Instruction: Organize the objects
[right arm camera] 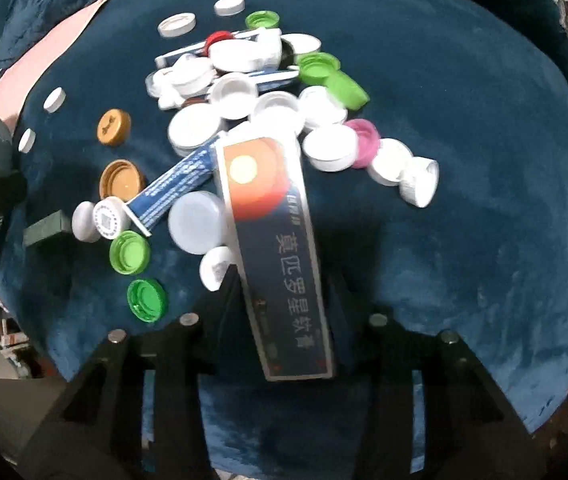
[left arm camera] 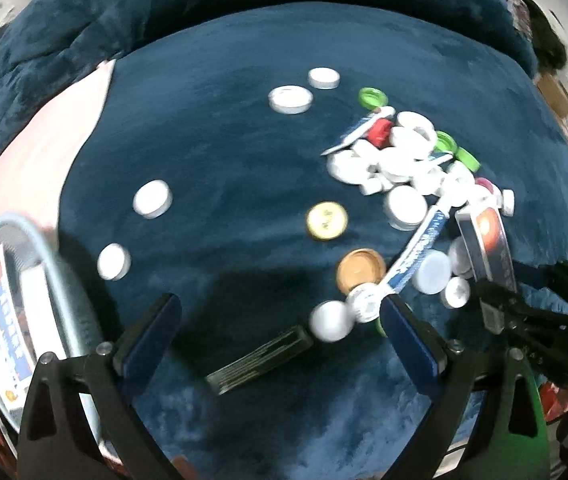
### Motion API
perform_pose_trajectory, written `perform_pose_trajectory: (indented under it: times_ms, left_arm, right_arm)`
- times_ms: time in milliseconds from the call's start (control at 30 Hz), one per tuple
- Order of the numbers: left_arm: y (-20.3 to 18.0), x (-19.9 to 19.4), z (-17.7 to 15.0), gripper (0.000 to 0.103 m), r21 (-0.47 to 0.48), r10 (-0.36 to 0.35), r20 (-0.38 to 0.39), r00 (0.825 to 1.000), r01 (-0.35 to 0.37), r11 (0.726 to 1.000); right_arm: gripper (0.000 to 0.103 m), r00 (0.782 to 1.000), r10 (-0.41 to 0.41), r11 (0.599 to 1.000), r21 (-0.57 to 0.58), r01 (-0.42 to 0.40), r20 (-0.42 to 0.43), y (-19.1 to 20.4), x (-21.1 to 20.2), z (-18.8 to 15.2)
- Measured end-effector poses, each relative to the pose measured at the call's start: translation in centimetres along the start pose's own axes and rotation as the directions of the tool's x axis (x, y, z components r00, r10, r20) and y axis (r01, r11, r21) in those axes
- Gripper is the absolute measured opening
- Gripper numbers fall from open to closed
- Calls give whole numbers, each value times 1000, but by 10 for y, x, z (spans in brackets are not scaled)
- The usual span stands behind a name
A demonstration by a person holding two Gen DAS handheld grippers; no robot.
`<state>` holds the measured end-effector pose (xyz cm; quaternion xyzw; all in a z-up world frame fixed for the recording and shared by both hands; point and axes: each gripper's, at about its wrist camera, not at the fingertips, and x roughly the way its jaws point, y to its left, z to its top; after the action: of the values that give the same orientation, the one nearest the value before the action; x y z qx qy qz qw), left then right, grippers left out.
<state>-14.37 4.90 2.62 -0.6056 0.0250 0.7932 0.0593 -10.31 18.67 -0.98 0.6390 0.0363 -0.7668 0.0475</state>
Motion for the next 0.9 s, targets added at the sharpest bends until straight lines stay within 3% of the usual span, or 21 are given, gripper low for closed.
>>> perform_pose_trajectory:
  times_ms: [167, 267, 500, 533, 600, 767, 833, 900]
  left_arm:
    - [-43, 9, 4, 98, 133, -54, 49, 997, 47, 990]
    - [-66, 19, 11, 89, 201, -56, 81, 995, 38, 979]
    - [-96, 51, 27, 78, 248, -94, 71, 993, 74, 966]
    - [-98, 55, 28, 75, 251, -101, 61, 993, 83, 964]
    - [-103, 64, 28, 48, 264, -98, 38, 994, 85, 961]
    - [-107, 73, 30, 45, 269, -121, 10, 993, 114, 956]
    - [-103, 72, 33, 26, 249, -159, -9, 987, 157, 956]
    - [-102, 67, 34, 22, 229, -175, -3, 985, 171, 958]
  right_arm:
    - [42, 996, 60, 985, 157, -69, 60, -44, -16, -1]
    - [42, 994, 97, 966, 234, -108, 58, -64, -14, 0]
    - [42, 986, 155, 958, 234, -164, 58, -68, -10, 6]
    - [42, 985, 161, 958, 231, -170, 58, -68, -9, 7]
    - [42, 984, 168, 958, 226, -177, 59, -75, -8, 9]
    - [42, 983, 174, 955, 234, -183, 56, -75, -9, 2]
    - [42, 982, 181, 953, 239, -187, 47, -77, -8, -1]
    - [42, 980, 196, 946, 257, -199, 38, -72, -8, -2]
